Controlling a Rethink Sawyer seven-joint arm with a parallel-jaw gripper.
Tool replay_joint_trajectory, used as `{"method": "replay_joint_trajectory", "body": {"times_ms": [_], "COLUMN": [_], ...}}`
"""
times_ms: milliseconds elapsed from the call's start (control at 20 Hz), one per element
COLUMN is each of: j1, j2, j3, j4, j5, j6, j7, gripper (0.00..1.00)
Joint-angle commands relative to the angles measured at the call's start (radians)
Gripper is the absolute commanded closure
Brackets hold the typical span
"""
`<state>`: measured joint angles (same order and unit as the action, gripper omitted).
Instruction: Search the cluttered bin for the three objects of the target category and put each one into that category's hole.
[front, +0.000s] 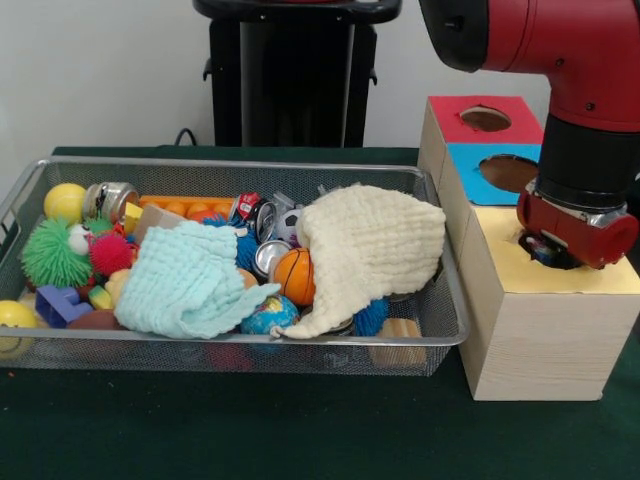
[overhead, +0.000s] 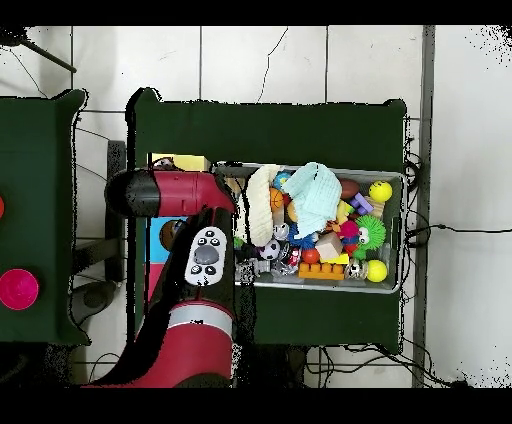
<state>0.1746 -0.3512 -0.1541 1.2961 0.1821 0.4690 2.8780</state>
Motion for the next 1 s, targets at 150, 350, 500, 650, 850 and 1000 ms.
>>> {"method": "replay_joint_trajectory", "body": {"times_ms": [150, 350, 500, 650, 850, 1000], "j1": [-0.018, -0.069, -0.085, -0.066, -0.074, -0.087], "j2": [0.234, 0.129, 0.054, -0.018, -0.085, -0.121], "j3": [0.007, 0.034, 0.046, 0.024, 0.022, 0.034], "j4": [0.045, 0.098, 0.118, 0.119, 0.104, 0.087], "j5": [-0.057, -0.077, -0.074, -0.058, -0.053, -0.045], "j6": [-0.040, 0.047, 0.093, 0.184, 0.279, 0.339], "j7": [0.032, -0.059, -0.088, -0.065, -0.076, -0.083], "gripper": [1.00, 1.00, 1.00, 1.00, 1.00, 1.00]}}
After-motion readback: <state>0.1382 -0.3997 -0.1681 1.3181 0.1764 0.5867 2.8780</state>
